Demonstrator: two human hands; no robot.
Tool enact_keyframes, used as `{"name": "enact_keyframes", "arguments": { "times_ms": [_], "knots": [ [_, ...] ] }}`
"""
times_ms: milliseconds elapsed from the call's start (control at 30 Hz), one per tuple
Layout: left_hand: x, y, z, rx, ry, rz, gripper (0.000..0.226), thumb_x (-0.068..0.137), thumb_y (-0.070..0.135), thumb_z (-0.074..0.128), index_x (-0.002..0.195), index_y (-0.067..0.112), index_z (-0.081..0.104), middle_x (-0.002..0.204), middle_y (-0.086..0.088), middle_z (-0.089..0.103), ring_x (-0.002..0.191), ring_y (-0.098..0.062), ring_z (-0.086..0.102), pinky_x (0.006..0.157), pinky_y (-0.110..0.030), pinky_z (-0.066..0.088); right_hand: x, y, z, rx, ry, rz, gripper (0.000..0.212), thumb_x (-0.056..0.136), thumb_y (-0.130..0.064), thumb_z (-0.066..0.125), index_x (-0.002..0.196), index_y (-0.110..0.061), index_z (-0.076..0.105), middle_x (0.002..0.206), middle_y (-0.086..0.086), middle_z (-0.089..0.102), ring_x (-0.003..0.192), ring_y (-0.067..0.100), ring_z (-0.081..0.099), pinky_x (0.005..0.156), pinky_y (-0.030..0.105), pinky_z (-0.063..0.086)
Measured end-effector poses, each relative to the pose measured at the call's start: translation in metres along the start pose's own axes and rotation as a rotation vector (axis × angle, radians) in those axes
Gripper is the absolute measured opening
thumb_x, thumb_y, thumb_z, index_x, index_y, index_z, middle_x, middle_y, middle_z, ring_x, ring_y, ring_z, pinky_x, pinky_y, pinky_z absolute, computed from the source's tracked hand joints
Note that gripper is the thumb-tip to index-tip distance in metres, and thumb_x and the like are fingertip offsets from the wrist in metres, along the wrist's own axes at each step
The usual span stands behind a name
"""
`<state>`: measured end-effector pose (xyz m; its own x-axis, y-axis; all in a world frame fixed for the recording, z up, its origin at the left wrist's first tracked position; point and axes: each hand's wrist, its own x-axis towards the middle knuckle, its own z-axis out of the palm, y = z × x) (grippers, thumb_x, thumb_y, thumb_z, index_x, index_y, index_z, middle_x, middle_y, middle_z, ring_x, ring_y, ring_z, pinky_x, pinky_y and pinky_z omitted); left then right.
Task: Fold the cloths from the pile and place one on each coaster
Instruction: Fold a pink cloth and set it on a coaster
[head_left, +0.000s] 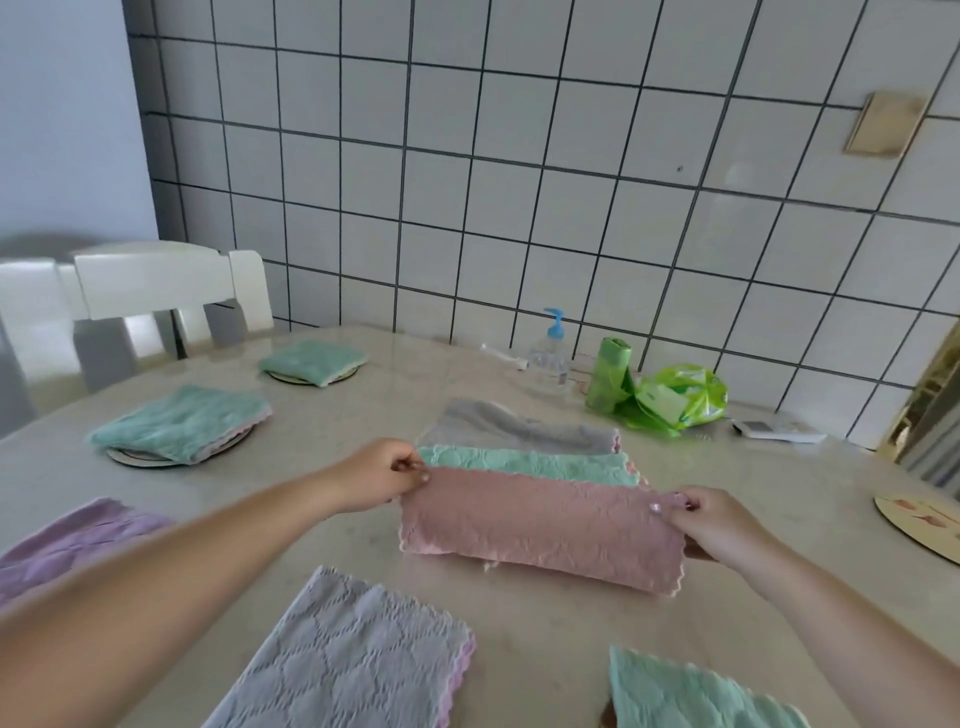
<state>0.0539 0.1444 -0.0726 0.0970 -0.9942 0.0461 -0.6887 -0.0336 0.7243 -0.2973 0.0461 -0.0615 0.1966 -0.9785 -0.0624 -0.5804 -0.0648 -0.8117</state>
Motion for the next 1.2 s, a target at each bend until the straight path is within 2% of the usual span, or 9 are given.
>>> {"name": "enact_keyframes", "arguments": {
  "times_ms": [167, 333, 467, 533, 700, 833, 933, 1067, 1200],
  "knots": [
    [0.041, -0.007, 0.002, 0.008, 0.144, -0.032, 0.015, 0.089, 0.015, 0.06, 0.081, 0.002, 0.056, 0.068, -0.007, 0.047, 0.064, -0.016, 0.043, 0.061, -0.028, 0.036, 0.046, 0.004, 0.011, -0.052, 0.089, -0.009, 0.018, 0.087, -0.008, 0.059, 0.084, 0.009, 0.061, 0.065, 0.012, 0.05, 0.057, 0.02, 0.046, 0.05, 0.025, 0.039],
    [0.073, -0.01, 0.004, 0.116, 0.191, -0.126, 0.02, 0.089, 0.023, 0.056, 0.077, 0.006, 0.058, 0.065, -0.003, 0.05, 0.061, -0.02, 0.051, 0.063, -0.04, 0.05, 0.085, 0.004, 0.019, -0.108, 0.153, -0.017, 0.028, 0.086, -0.014, 0.062, 0.061, -0.011, 0.049, 0.049, 0.001, 0.041, 0.045, 0.017, 0.038, 0.047, 0.022, 0.029],
    [0.086, -0.006, 0.008, 0.1, 0.103, -0.225, 0.027, 0.092, 0.022, 0.05, 0.067, 0.016, 0.048, 0.063, -0.004, 0.048, 0.05, -0.016, 0.047, 0.044, -0.024, 0.041, 0.1, 0.002, 0.028, -0.167, 0.143, 0.002, 0.039, 0.085, -0.016, 0.063, 0.055, -0.015, 0.037, 0.051, 0.0, 0.035, 0.051, 0.016, 0.033, 0.052, 0.029, 0.022],
    [0.089, -0.005, 0.007, 0.063, 0.041, -0.263, 0.025, 0.093, 0.023, 0.05, 0.069, 0.015, 0.048, 0.063, -0.005, 0.047, 0.049, -0.017, 0.046, 0.045, -0.022, 0.038, 0.105, 0.005, 0.032, -0.216, 0.123, 0.001, 0.04, 0.084, -0.017, 0.063, 0.056, -0.016, 0.036, 0.053, -0.001, 0.034, 0.051, 0.016, 0.031, 0.051, 0.031, 0.02],
    [0.096, -0.013, 0.003, -0.124, -0.035, -0.302, 0.021, 0.09, 0.029, 0.055, 0.074, 0.016, 0.051, 0.063, -0.004, 0.045, 0.048, -0.017, 0.042, 0.045, -0.022, 0.033, 0.109, 0.011, 0.038, -0.163, 0.077, -0.041, 0.011, 0.083, -0.013, 0.067, 0.078, -0.006, 0.06, 0.066, 0.003, 0.051, 0.058, 0.013, 0.043, 0.052, 0.028, 0.03],
    [0.097, -0.011, 0.003, -0.228, -0.111, -0.307, 0.009, 0.088, 0.027, 0.061, 0.087, 0.018, 0.06, 0.071, 0.0, 0.052, 0.055, -0.012, 0.048, 0.041, -0.015, 0.037, 0.109, 0.013, 0.038, -0.119, 0.034, -0.058, 0.01, 0.085, -0.011, 0.065, 0.086, -0.001, 0.067, 0.072, 0.007, 0.056, 0.059, 0.012, 0.045, 0.049, 0.021, 0.033],
    [0.097, -0.007, 0.003, -0.331, -0.161, -0.291, 0.003, 0.087, 0.018, 0.064, 0.088, 0.015, 0.064, 0.075, 0.0, 0.064, 0.058, -0.008, 0.06, 0.045, -0.015, 0.043, 0.108, 0.014, 0.035, -0.116, 0.026, -0.059, 0.015, 0.085, -0.012, 0.065, 0.078, 0.002, 0.065, 0.065, 0.006, 0.051, 0.056, 0.015, 0.042, 0.05, 0.025, 0.031],
    [0.098, 0.0, 0.002, -0.42, -0.222, -0.3, 0.004, 0.088, 0.01, 0.061, 0.084, 0.011, 0.06, 0.069, -0.001, 0.064, 0.056, -0.007, 0.063, 0.05, -0.017, 0.046, 0.105, 0.015, 0.031, -0.062, 0.056, -0.114, 0.014, 0.082, -0.011, 0.068, 0.071, -0.016, 0.063, 0.063, 0.001, 0.056, 0.059, 0.016, 0.048, 0.062, 0.029, 0.037],
    [0.099, 0.004, 0.001, -0.508, -0.315, -0.317, 0.003, 0.088, 0.01, 0.06, 0.089, 0.01, 0.057, 0.084, -0.006, 0.064, 0.082, -0.02, 0.061, 0.08, -0.032, 0.047, 0.096, 0.014, 0.028, -0.03, 0.089, -0.197, 0.012, 0.082, -0.01, 0.066, 0.075, -0.018, 0.063, 0.066, 0.0, 0.056, 0.062, 0.014, 0.047, 0.061, 0.029, 0.035]
  ]
}}
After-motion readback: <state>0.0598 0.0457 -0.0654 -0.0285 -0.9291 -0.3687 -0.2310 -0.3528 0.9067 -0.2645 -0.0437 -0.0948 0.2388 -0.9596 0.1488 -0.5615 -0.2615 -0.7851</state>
